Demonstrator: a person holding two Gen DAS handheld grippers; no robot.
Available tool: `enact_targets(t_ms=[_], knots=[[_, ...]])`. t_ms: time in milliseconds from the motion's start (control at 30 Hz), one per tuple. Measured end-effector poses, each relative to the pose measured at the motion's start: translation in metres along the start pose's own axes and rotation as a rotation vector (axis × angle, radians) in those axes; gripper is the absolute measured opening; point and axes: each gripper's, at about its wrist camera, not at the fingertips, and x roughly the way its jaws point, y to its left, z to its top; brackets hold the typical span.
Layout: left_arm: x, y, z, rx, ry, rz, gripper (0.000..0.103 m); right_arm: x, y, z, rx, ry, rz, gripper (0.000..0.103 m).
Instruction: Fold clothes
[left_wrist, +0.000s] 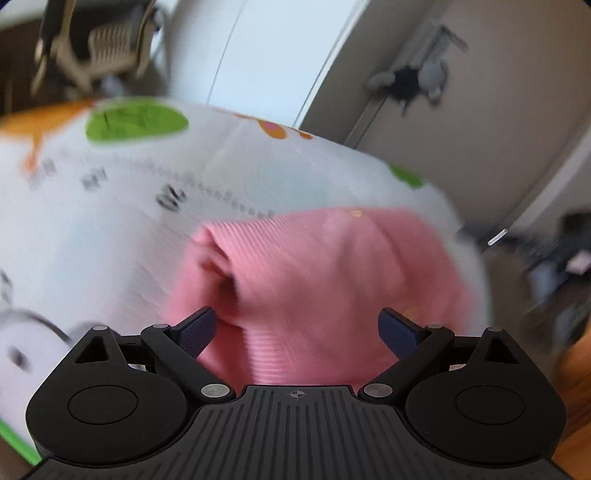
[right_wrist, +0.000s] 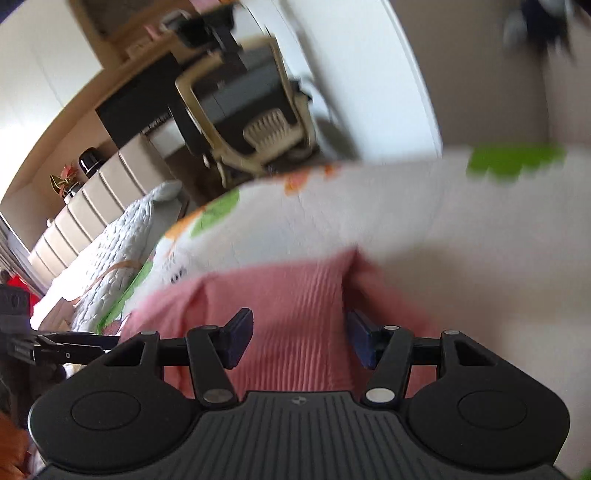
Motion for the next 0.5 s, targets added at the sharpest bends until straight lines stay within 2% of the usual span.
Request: enact_targets(t_ms=[67, 100, 133, 200, 300, 367, 467, 500], knots=[[0.015, 0.003, -0.001, -0.044, 0.001, -0.003, 0.097, 0.017, 0.004, -0.006, -0.003, 0.019, 0.0, 0.048], [0.023, 0.003, -0.001, -0.066, 0.005, -0.009, 0.096, 0.02, 0.01, -0.006, -0.027, 0.021, -0.003, 0.031], [0.031, 0.001, 0.0, -0.083, 0.011, -0.016, 0.084, 0.02, 0.019, -0.004, -0.066, 0.016, -0.009, 0.022], [0.039, -0.006, 0.004, -0.081, 0.019, -0.004, 0.05, 0.003, 0.038, 0.001, -0.149, -0.038, -0.002, 0.019], [0.018, -0.025, 0.015, 0.002, -0.031, -0.028, 0.031, -0.043, 0.056, 0.008, -0.209, -0.126, 0.047, 0.018], [0.0, -0.04, 0.014, 0.066, -0.053, -0.044, 0.031, -0.064, 0.061, 0.008, -0.226, -0.155, 0.065, 0.018], [-0.014, -0.054, 0.0, 0.119, -0.033, -0.049, 0.032, -0.067, 0.057, -0.011, -0.245, -0.114, 0.021, 0.021], [-0.018, -0.059, -0.005, 0.137, -0.026, -0.051, 0.039, -0.061, 0.055, -0.021, -0.262, -0.082, -0.011, 0.022]])
